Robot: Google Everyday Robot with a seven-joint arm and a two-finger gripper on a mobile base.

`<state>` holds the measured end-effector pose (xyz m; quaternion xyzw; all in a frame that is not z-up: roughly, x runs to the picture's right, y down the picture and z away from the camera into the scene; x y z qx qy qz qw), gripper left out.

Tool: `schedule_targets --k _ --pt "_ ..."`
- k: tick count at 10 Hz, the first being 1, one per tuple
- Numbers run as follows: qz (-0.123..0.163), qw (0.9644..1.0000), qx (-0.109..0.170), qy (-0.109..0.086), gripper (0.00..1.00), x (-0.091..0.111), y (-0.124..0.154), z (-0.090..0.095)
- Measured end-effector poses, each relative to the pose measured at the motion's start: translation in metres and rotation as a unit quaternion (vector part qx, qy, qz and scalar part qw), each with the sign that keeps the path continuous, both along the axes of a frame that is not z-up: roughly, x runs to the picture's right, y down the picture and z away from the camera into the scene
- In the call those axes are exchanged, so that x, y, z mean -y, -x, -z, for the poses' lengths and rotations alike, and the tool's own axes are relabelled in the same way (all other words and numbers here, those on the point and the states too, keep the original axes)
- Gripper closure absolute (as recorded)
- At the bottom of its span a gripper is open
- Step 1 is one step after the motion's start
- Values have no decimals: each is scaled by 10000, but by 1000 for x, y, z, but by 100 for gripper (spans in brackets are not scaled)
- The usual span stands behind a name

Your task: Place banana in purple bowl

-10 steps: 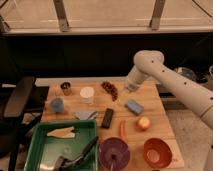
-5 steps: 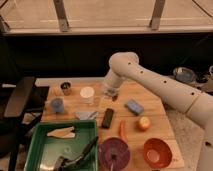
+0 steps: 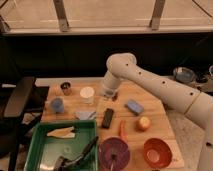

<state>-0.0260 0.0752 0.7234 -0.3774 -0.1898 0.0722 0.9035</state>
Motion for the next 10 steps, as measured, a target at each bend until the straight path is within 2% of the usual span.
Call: schedule_targets --k 2,3,5,6,8,10 --pt "309 9993 179 -103 29 -1 12 1" --pt "522 9979 334 -168 29 -2 26 2" --pt "985 9923 693 -294 29 -7 67 3" --pt "1219 9877 915 -354 29 -10 90 4" --pt "1558 9786 1266 -453 29 -18 115 8" --pt "1974 9641 1651 -663 29 -30 143 18"
